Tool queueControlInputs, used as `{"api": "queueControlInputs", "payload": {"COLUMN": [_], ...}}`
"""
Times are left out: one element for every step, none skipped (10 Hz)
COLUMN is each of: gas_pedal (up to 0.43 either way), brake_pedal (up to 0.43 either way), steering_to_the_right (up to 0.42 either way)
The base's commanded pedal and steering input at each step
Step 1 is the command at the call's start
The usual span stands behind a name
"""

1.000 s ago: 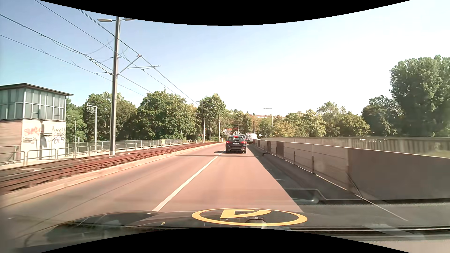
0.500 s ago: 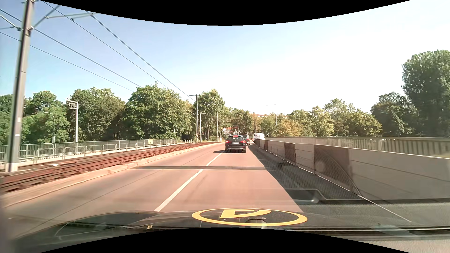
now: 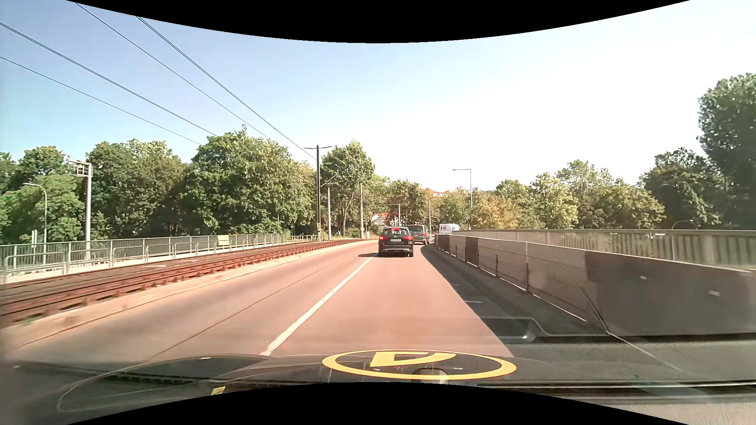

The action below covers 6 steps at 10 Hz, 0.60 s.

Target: Follow the waypoints while adhering to traffic rules and regulations

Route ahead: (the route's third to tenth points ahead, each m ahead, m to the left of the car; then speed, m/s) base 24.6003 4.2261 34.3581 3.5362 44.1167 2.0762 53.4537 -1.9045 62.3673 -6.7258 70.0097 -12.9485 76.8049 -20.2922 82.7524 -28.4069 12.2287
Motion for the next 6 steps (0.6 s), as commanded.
{"api": "queueControlInputs", "payload": {"gas_pedal": [0.020, 0.020, 0.020, 0.020, 0.020, 0.020], "brake_pedal": [0.000, 0.000, 0.000, 0.000, 0.000, 0.000], "steering_to_the_right": [-0.001, 0.000, 0.000, 0.000, 0.000, 0.000]}}
